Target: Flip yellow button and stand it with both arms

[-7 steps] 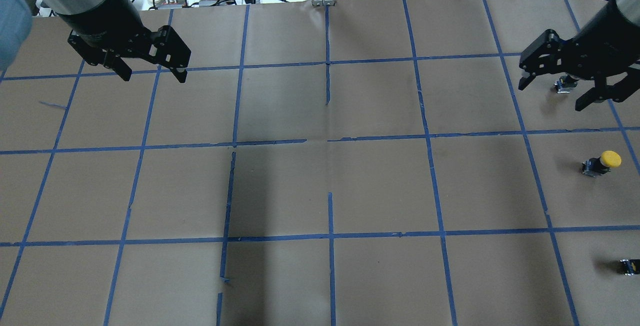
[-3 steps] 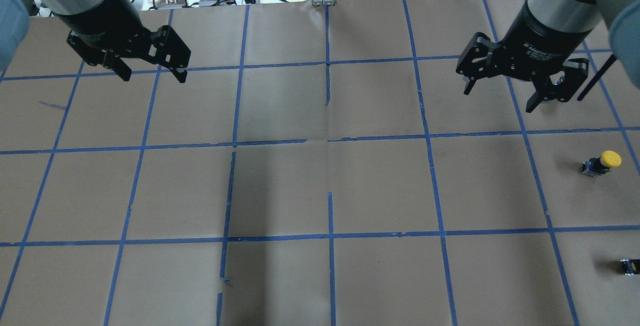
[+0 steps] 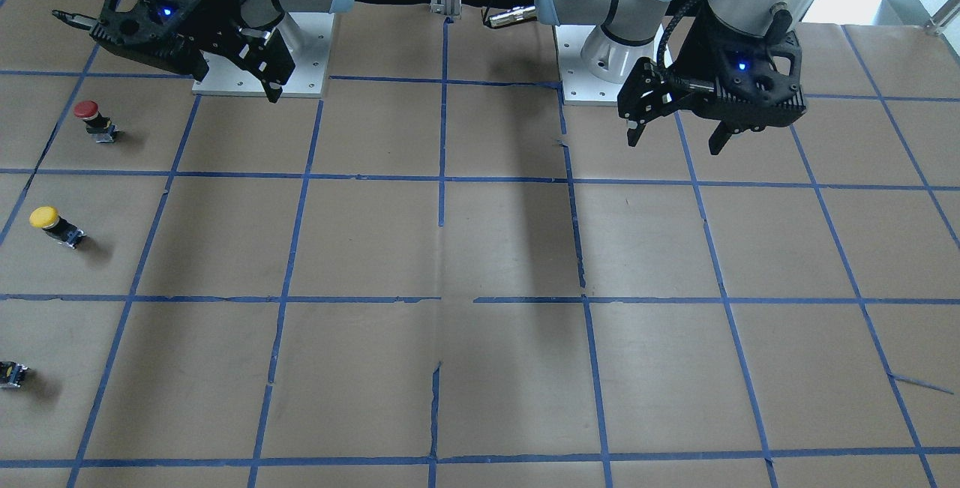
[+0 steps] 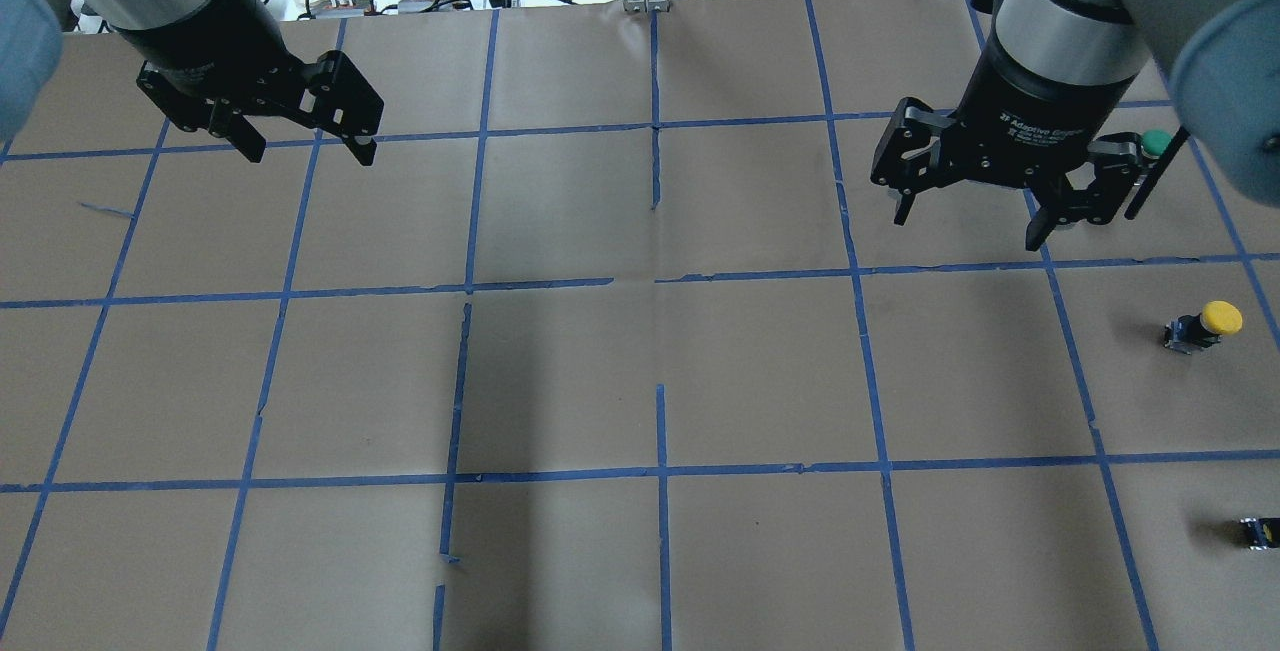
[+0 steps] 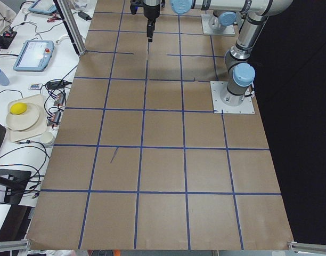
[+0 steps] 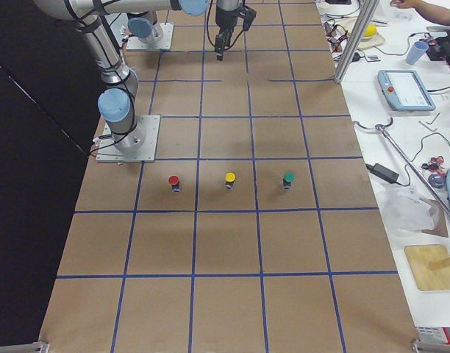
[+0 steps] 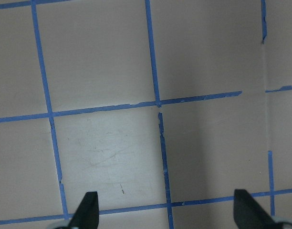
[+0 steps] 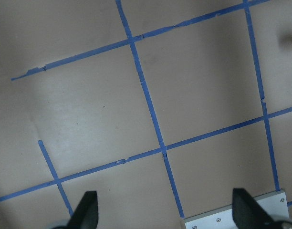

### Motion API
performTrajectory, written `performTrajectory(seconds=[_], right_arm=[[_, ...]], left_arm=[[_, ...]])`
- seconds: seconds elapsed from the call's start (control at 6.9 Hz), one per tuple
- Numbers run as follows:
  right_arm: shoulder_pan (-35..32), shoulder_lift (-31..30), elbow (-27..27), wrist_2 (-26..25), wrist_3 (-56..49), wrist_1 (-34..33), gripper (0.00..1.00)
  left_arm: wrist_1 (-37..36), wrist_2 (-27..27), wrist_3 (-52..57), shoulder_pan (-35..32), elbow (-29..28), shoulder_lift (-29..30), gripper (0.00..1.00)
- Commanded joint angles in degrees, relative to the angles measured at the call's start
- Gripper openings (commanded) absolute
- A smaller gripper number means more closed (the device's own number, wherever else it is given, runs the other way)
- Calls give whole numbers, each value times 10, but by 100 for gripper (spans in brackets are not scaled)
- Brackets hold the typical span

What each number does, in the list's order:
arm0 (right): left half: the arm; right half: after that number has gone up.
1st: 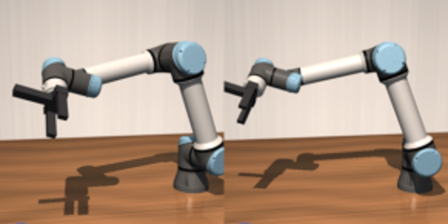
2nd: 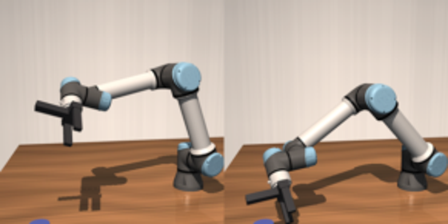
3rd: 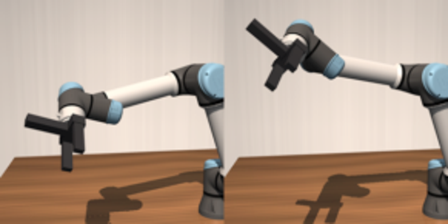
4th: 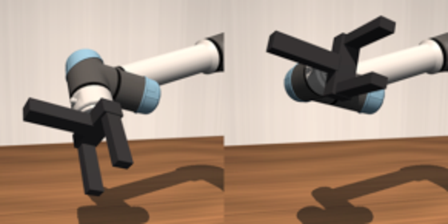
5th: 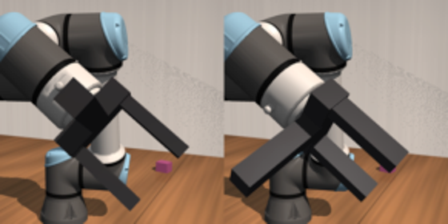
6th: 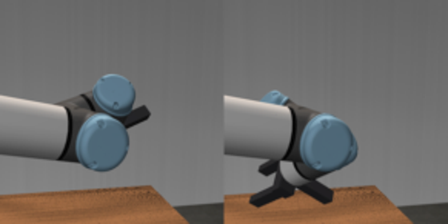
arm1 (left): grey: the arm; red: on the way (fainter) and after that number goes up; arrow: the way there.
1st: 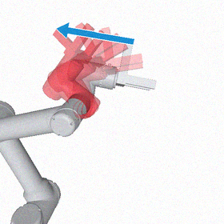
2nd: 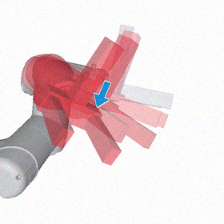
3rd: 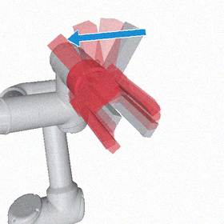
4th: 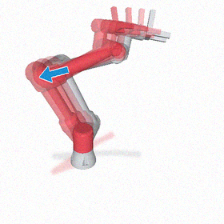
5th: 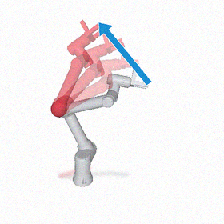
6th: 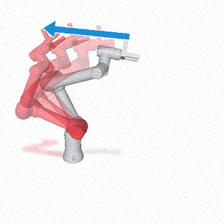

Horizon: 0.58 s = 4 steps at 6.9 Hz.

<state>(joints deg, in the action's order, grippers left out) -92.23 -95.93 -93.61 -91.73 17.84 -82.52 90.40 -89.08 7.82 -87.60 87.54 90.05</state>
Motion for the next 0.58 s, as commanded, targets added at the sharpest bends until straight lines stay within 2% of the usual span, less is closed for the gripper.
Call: performTrajectory(seconds=[0.0, 0.43], right_arm=[[14, -1, -6, -8, -20, 4, 100], [40, -9, -7, -2, -58, 5, 100]], left_arm=[[0, 0, 0, 0, 0, 3, 100], [-1, 1, 0, 0, 0, 7, 100]])
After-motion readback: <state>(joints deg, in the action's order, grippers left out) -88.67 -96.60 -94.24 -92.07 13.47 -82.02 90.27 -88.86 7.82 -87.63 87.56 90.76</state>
